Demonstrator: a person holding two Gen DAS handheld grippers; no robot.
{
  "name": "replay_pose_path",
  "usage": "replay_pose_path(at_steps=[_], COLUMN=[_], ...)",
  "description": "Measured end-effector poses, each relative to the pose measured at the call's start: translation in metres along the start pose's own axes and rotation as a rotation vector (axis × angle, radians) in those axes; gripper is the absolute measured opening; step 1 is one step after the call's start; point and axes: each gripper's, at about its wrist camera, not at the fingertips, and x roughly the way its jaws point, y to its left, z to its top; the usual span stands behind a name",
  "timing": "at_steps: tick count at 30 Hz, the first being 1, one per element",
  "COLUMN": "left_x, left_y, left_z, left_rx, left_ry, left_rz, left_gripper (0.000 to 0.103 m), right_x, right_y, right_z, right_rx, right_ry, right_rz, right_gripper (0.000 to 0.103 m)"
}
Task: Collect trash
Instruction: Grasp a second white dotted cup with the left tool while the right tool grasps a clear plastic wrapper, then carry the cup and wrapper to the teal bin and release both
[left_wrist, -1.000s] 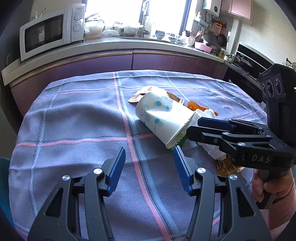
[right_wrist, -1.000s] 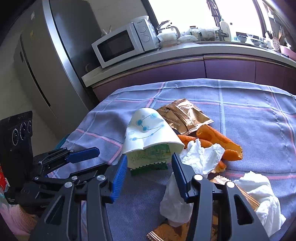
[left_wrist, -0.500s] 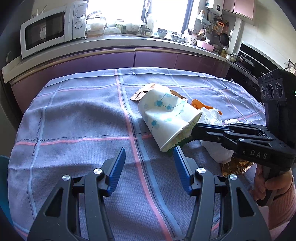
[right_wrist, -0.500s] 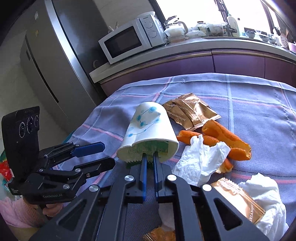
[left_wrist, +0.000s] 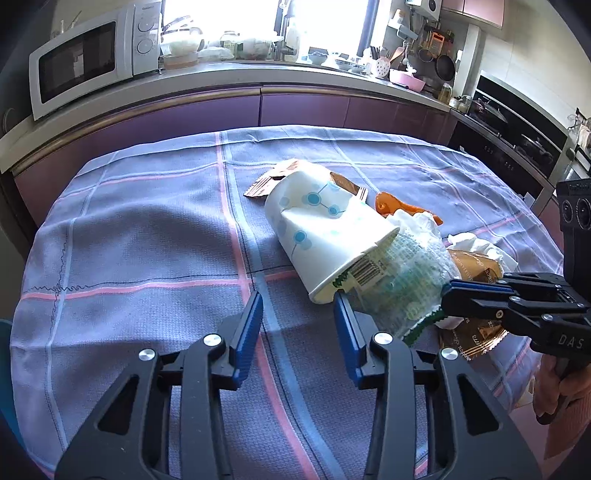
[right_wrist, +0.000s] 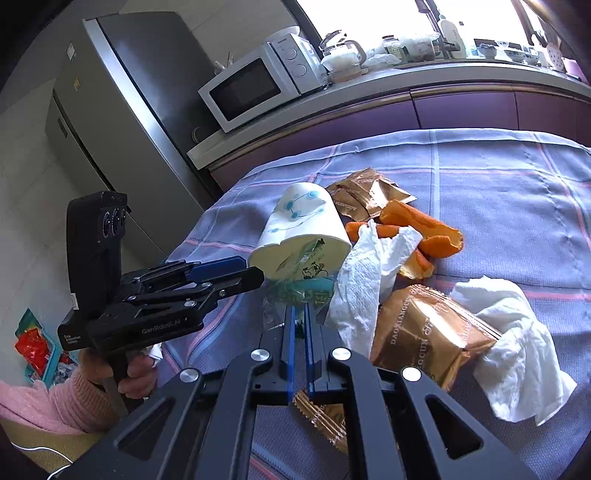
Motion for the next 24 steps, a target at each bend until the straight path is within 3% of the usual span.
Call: replay_pose_path(at_steps=[7,8,15,24], left_x=[0.013,0.014,0.004,-0.038], left_y=[0.000,0.002,0.015,0.052], left_z=[0.008,0.008,0.007,-0.006], left_rx=[-0.038,-0.050,-0.108,-0.183], left_ry=[0.027,0.029,0.004,-0.060], left_rz=[-0.022,-0.025,-0.006,0.064], left_gripper=[0.019,0.011,0.007,0.007], right_x=[-0.012,-0.012,-0.016,-0.012], right_y=[-0.003,-0.003,-0.001,0.013], right_z=[-0.006,-0.004,-0.007,0.001], right_rx=[0.017,0.016,0.013,-0.003], right_ry=[-0.016,-0.017,-0.025,-0.040], right_rz=[0.015,0.019,0.049,0.097], right_gripper=[0.004,0.004,0.004,0.003])
